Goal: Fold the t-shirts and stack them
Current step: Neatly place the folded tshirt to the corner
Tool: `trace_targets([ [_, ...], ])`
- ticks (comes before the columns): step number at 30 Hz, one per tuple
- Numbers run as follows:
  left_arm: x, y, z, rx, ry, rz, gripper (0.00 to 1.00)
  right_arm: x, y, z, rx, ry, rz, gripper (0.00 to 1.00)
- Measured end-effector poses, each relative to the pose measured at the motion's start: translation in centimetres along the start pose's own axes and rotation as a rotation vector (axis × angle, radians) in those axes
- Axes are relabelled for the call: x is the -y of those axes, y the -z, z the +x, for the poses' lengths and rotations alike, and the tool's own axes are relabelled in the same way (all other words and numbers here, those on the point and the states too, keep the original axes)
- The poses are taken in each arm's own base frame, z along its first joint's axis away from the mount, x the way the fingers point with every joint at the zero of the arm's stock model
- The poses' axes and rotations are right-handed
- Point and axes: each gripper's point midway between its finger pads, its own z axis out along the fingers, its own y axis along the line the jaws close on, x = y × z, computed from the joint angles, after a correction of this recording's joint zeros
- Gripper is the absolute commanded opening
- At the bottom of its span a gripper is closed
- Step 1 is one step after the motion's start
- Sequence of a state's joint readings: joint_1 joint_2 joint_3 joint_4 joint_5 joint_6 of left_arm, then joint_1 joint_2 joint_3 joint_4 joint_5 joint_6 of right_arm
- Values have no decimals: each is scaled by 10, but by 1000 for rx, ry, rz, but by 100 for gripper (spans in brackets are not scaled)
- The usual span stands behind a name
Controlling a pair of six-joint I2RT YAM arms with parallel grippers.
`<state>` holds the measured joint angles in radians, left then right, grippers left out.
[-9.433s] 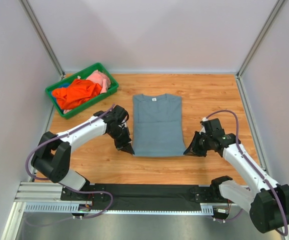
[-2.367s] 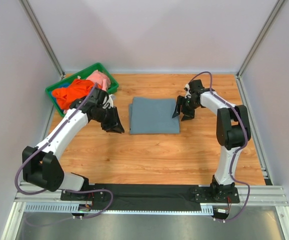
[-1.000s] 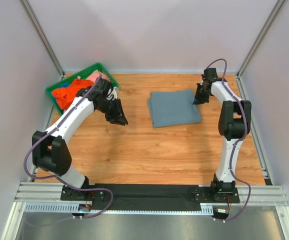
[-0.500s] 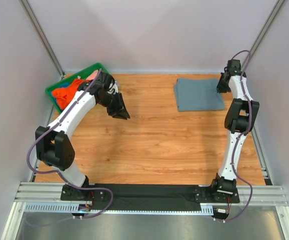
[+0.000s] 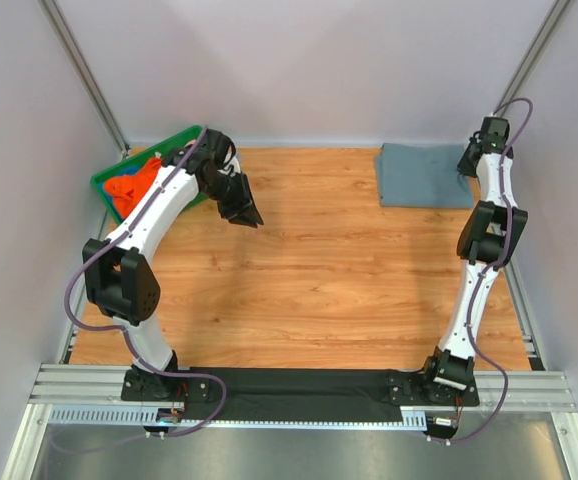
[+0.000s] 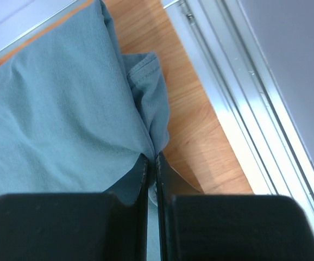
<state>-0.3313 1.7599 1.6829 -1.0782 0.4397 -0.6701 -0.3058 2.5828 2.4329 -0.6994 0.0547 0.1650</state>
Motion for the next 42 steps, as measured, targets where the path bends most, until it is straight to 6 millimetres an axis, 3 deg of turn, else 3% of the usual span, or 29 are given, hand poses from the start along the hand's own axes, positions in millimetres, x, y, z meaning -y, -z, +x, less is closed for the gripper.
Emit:
trace_targets([
  [7, 2, -5, -5, -3, 2, -6, 28, 13, -3, -11, 34, -27, -10, 2],
  [9, 1, -5, -5, -5, 3, -8, 29, 13, -6, -14, 44, -20, -20, 7],
  [10, 2, -6, -5, -6, 3, -8, 29, 13, -7, -15, 50, -20, -27, 12],
  [11, 2, -6, -5, -6, 3, -8, 29, 13, -8, -16, 54, -20, -35, 23],
  [16, 4, -6, -2, -13, -2, -9, 29, 11, -9, -23, 77, -26, -73, 47],
  [18, 6, -2, -3, -4, -11, -15, 29, 10, -8, -25, 81, -45, -85, 63],
  [19, 9, 2, -6, 9, -22, -15, 29, 8, -6, -26, 81, -57, -91, 74],
  [21, 18, 13, -16, 53, -59, -8, 29, 5, 1, -29, 77, -80, -97, 80],
  [22, 24, 20, -23, 82, -80, -2, 30, 3, 8, -30, 74, -89, -98, 94],
  [23, 32, 27, -32, 117, -107, 9, 31, 0, 17, -30, 66, -101, -100, 100],
  [24, 40, 34, -40, 157, -133, 22, 32, -5, 30, -28, 51, -109, -101, 100],
  [26, 52, 46, -52, 217, -176, 48, 47, -15, 61, -27, 31, -117, -107, 100],
  [29, 63, 57, -59, 268, -213, 84, 56, -46, 131, -26, -1, -113, -149, 100],
  [31, 67, 60, -59, 286, -229, 105, 73, -67, 180, -20, -13, -103, -187, 100],
  [34, 67, 65, -51, 299, -234, 130, 99, -99, 264, 9, -50, -79, -265, 100],
  [38, 59, 79, -26, 316, -219, 157, 99, -132, 350, 61, -119, -36, -369, 100],
  [42, 49, 94, 3, 339, -217, 191, 98, -141, 412, 112, -196, -17, -458, 100],
])
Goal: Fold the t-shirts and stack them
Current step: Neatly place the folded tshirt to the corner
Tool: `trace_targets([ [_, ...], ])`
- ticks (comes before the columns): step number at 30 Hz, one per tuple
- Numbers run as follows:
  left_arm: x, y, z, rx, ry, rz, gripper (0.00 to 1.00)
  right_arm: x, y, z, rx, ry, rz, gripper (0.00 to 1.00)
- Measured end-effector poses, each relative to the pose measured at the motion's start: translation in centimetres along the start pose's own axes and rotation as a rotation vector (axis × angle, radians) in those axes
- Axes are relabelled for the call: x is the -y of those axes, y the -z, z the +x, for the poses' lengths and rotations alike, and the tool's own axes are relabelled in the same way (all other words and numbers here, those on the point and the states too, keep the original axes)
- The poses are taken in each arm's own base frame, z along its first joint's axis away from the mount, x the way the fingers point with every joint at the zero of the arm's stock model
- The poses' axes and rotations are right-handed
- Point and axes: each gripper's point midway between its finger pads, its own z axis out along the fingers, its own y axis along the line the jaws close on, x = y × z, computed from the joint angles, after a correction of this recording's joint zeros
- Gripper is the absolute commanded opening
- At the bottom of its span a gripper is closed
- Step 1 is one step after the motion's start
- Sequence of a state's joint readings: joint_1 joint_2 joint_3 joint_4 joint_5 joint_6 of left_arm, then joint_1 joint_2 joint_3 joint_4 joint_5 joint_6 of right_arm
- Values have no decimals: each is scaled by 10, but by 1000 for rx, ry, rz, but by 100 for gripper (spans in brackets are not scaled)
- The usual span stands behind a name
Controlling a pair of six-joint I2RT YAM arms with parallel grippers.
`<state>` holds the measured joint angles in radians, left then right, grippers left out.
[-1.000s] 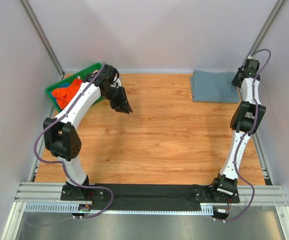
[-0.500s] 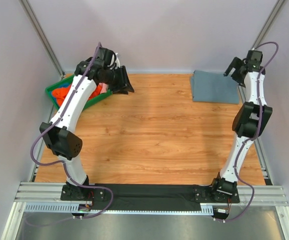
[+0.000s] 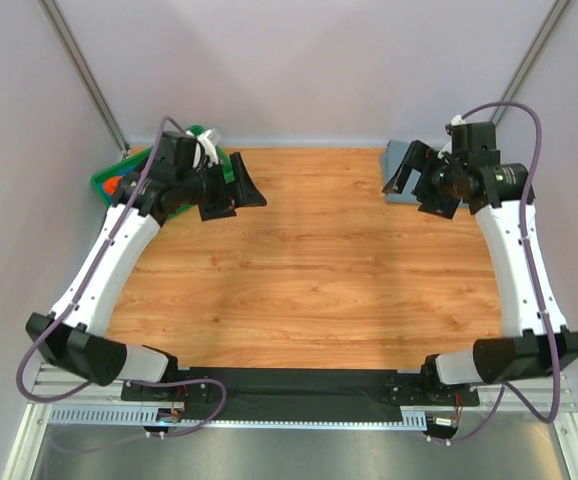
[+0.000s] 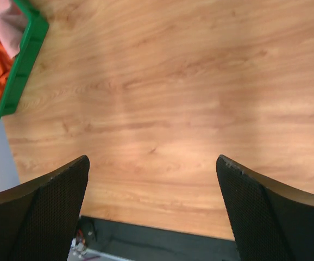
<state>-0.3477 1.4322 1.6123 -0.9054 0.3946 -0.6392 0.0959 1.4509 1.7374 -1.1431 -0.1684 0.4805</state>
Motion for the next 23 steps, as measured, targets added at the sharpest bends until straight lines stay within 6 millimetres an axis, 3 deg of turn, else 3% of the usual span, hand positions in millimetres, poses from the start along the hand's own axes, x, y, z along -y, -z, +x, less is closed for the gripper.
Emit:
trace_targets([
  [7, -14, 27, 44, 5, -6, 18, 98, -3, 48, 57, -54, -51, -104, 100],
  [12, -3, 37, 70, -27, -4, 133, 97, 2, 76, 89, -27, -80, -162, 100],
  [15, 6, 46, 84, -45, -16, 195, 97, -1, 85, 95, -4, -105, -198, 100],
  [23, 29, 64, 90, -34, -82, 291, 96, -17, 88, 84, 34, -150, -272, 100],
])
